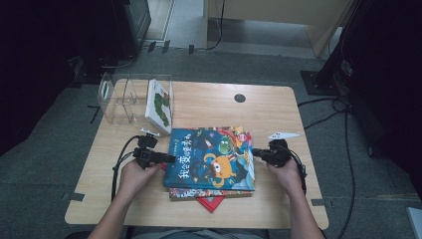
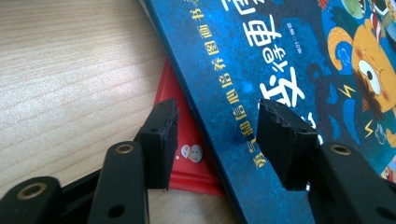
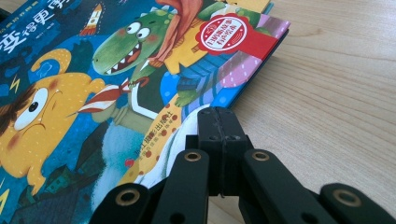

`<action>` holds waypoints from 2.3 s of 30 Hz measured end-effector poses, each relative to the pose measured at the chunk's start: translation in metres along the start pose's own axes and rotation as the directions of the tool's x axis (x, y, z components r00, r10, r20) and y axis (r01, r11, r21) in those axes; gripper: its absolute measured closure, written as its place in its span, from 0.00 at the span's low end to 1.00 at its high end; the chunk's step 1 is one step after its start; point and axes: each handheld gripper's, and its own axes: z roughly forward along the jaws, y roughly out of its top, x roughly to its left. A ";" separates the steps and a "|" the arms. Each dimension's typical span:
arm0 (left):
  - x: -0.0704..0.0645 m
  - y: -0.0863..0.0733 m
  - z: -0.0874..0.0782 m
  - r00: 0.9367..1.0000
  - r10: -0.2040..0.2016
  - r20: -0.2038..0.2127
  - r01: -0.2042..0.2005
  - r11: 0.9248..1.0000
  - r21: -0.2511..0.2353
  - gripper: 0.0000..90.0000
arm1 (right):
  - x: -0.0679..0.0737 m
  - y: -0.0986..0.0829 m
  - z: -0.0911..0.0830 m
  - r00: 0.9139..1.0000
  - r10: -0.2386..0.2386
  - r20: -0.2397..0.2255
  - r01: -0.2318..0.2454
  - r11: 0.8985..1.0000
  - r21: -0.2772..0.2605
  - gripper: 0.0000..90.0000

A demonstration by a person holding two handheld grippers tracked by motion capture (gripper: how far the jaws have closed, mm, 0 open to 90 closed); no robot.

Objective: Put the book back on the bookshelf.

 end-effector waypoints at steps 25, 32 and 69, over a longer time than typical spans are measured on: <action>0.000 0.007 0.005 0.998 -0.054 0.041 0.054 0.999 0.010 0.52 | 0.003 -0.004 -0.005 0.999 -0.026 -0.026 0.026 1.000 0.017 1.00; -0.001 0.009 0.001 0.997 -0.074 0.028 0.073 0.997 0.034 0.57 | 0.004 -0.004 -0.004 0.999 -0.032 -0.031 0.032 0.999 0.016 1.00; -0.030 0.061 -0.090 0.992 -0.076 0.100 0.073 0.997 0.027 0.69 | 0.036 0.001 0.020 0.979 -0.157 -0.129 0.158 0.987 0.003 1.00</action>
